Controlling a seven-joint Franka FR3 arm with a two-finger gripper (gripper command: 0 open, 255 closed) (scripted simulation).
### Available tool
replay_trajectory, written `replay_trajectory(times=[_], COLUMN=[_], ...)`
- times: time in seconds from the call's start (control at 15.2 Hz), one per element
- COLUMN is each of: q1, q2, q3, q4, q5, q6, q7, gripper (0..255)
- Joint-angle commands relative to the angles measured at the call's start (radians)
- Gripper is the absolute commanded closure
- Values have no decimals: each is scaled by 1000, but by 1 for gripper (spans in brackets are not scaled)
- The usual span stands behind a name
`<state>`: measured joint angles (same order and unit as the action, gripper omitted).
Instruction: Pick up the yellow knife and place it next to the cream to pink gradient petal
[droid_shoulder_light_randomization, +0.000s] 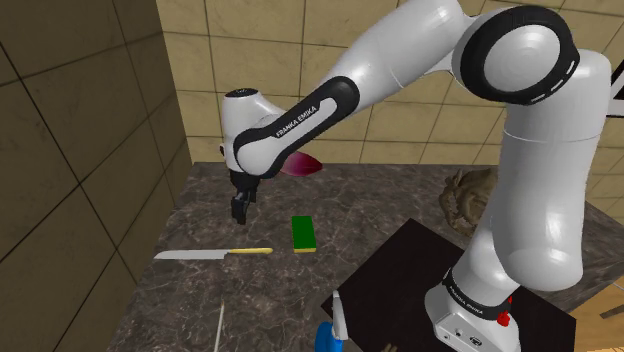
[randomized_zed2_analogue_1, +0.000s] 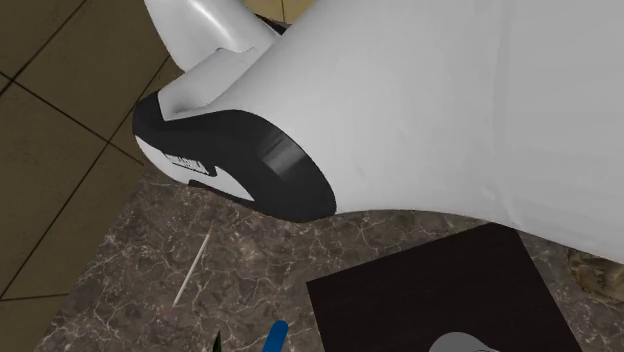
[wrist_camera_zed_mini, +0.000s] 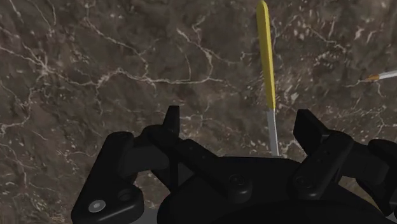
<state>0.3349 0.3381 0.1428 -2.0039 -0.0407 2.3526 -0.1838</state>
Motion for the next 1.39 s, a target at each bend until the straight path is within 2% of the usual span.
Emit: replay_trajectory(times=[0.0,0.53,0.99,1.32], q1=[17,108,117,118], q2=[57,301,372,378], q3=[9,33,21,20], q4=[43,257,271,272], q5=[-19,-100,-113,-114], q6=[14,42,99,104], q7=[-13,-51,-43,-43], gripper=[0,0,0,0])
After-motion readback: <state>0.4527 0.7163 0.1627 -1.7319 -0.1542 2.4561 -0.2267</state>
